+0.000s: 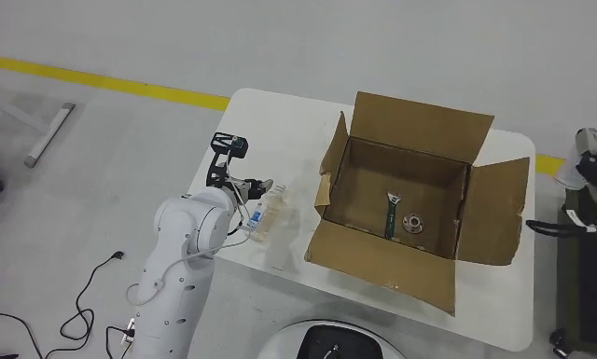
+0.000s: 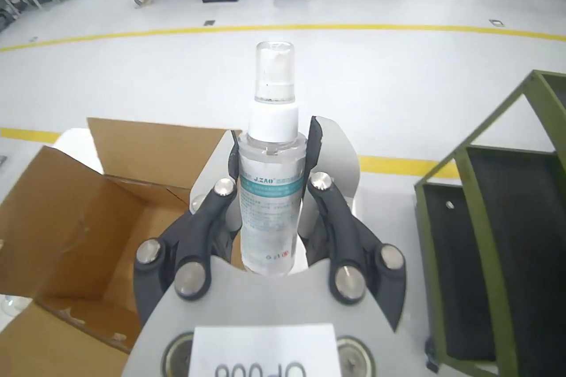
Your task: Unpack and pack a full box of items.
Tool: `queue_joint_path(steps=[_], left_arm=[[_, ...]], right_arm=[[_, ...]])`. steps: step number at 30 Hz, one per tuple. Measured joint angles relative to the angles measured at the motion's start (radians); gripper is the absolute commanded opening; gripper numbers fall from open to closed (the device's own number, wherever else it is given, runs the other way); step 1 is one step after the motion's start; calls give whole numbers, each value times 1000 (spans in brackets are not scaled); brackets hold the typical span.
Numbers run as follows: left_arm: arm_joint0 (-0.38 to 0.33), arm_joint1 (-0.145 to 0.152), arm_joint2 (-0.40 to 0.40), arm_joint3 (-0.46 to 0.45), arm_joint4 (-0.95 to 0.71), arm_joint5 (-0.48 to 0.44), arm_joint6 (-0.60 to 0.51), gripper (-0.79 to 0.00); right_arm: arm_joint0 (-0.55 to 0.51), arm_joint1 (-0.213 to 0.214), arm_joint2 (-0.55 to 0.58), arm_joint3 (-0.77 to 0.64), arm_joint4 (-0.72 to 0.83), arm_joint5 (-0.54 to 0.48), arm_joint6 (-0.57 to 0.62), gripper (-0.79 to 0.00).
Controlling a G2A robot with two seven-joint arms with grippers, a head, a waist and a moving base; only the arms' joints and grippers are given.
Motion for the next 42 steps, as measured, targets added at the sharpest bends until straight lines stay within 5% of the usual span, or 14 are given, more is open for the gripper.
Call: queue_joint_path(steps=[7,16,32,36,42], left_arm=[[0,0,0,0,0,0,0,0],[0,0,0,0,0,0,0,0],[0,0,0,0,0,0,0,0],[0,0,0,0,0,0,0,0],[0,0,0,0,0,0,0,0]], right_arm=[[-190,-5,90,0,-57,-42,213,-785],[-401,-28,-52,119,-172,10,189,-785],[-399,-50,-299,283,-223,67,55,-785],[-379,-52,-322,314,-242,72,51,-539],[-361,-54,-341,342,-261,70,56,-440]])
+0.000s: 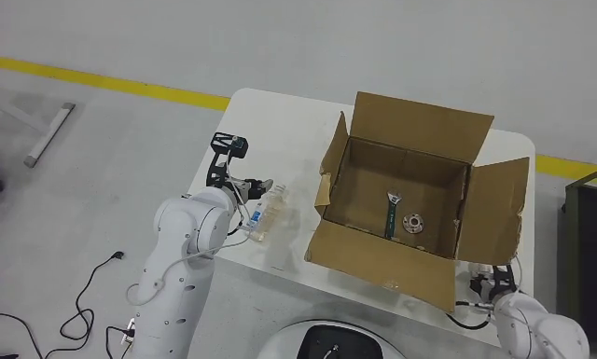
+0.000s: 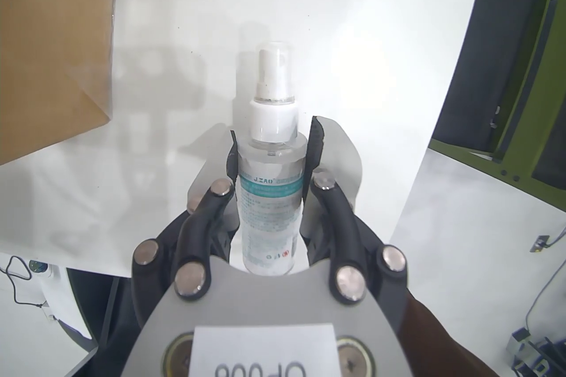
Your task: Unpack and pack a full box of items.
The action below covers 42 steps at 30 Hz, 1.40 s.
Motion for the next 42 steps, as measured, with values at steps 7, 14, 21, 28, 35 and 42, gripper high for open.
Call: queue_joint_path(steps=[7,14,21,28,35,42], left_arm=[[0,0,0,0,0,0,0,0],[0,0,0,0,0,0,0,0],[0,0,0,0,0,0,0,0],[0,0,0,0,0,0,0,0],[0,0,0,0,0,0,0,0],[0,0,0,0,0,0,0,0]], right_arm=[[10,-2,2,3,0,-9,14,-394],[8,-2,60,-88,35,-11,38,-231],[-17,-7,224,-302,87,48,-8,-785],[97,-4,334,-342,207,-5,-182,-785],[296,16,184,-342,226,-135,-246,-785],[403,12,-176,-342,43,-27,-94,-785]])
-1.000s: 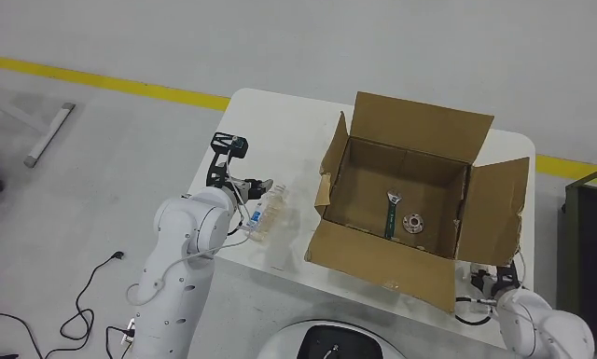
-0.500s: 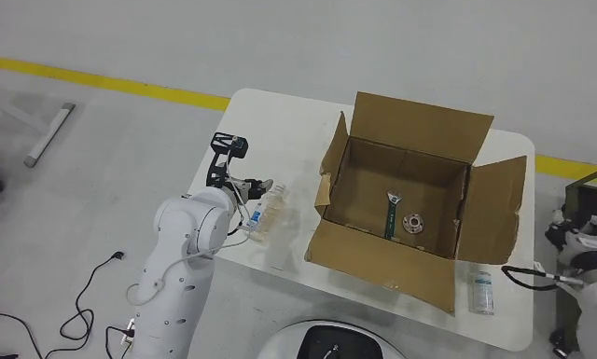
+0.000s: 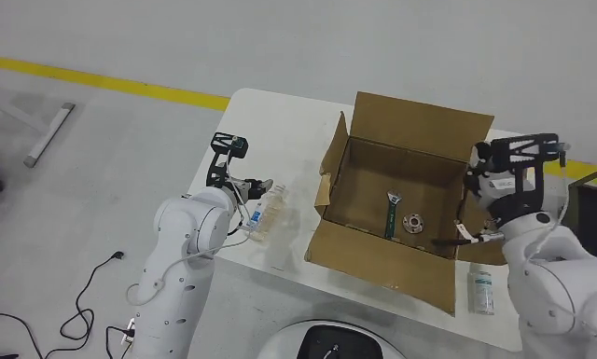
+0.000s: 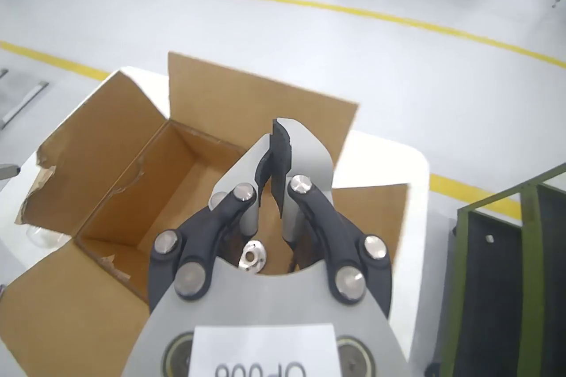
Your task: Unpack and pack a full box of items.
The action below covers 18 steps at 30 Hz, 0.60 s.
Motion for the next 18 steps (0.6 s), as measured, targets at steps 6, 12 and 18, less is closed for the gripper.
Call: queue_joint_path(steps=[6,12,18], left_arm=[[0,0,0,0,0,0,0,0],[0,0,0,0,0,0,0,0],[0,0,0,0,0,0,0,0]], right_arm=[[-4,-13,-243,58,-225,118,147,-785],[101,-31,-350,294,-350,156,194,-785],[235,-51,-418,469,-327,97,268,-785]])
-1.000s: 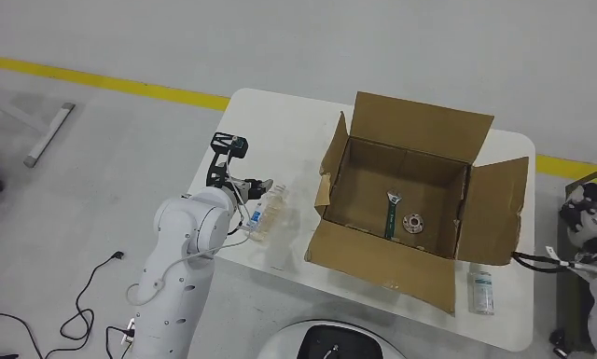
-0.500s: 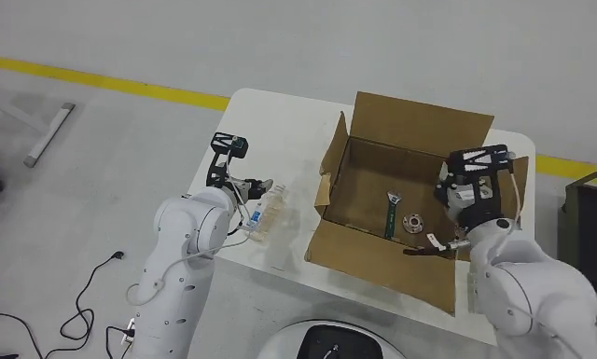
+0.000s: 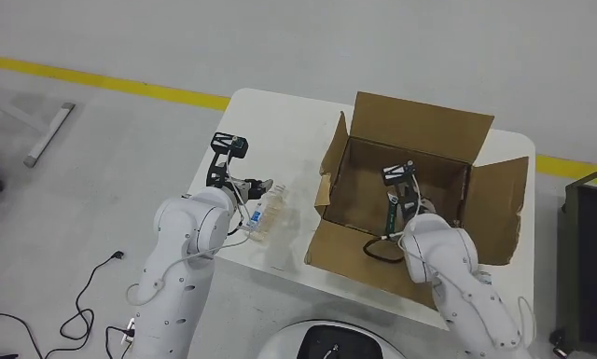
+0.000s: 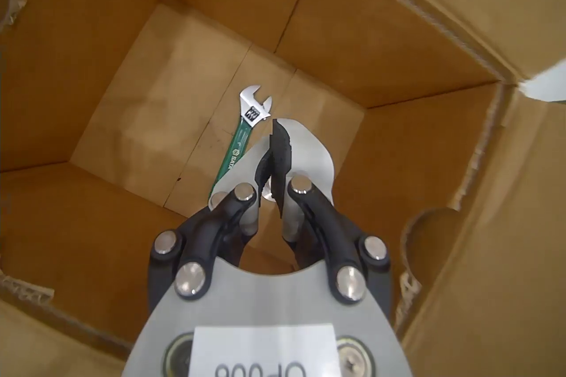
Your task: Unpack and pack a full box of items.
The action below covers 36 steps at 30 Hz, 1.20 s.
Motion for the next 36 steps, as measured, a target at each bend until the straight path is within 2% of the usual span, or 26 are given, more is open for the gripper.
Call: queue_joint_path(steps=[12,15,19,22,24,25,36], left_arm=[[0,0,0,0,0,0,0,0],[0,0,0,0,0,0,0,0],[0,0,0,0,0,0,0,0],[0,0,0,0,0,0,0,0],[0,0,0,0,0,0,0,0],[0,0,0,0,0,0,0,0],[0,0,0,0,0,0,0,0]], right_arm=[[-6,0,5,8,-3,-2,-9,-785],[-6,-3,19,43,-21,13,-13,-785],[67,-24,-6,151,25,81,40,-785],[136,-41,-44,243,46,110,78,-717],[169,-51,-67,289,44,124,98,-588],[186,-56,-80,313,42,132,107,-563],[242,-86,-96,445,83,143,124,-523]])
